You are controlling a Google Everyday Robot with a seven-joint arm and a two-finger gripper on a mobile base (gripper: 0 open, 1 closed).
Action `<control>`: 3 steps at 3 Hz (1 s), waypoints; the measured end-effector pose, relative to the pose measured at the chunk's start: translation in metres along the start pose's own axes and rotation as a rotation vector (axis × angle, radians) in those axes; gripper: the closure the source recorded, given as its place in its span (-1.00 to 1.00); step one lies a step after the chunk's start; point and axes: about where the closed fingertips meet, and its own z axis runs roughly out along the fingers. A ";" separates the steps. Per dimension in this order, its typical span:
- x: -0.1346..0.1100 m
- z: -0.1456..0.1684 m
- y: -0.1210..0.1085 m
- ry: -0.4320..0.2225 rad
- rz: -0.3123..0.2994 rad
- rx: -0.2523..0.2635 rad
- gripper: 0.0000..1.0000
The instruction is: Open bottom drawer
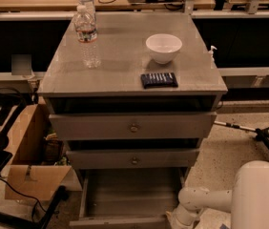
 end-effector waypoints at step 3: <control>0.000 0.000 0.000 0.000 0.000 0.000 -0.31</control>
Offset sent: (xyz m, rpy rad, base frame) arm 0.0001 0.0000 0.0000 0.0000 0.0000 0.0000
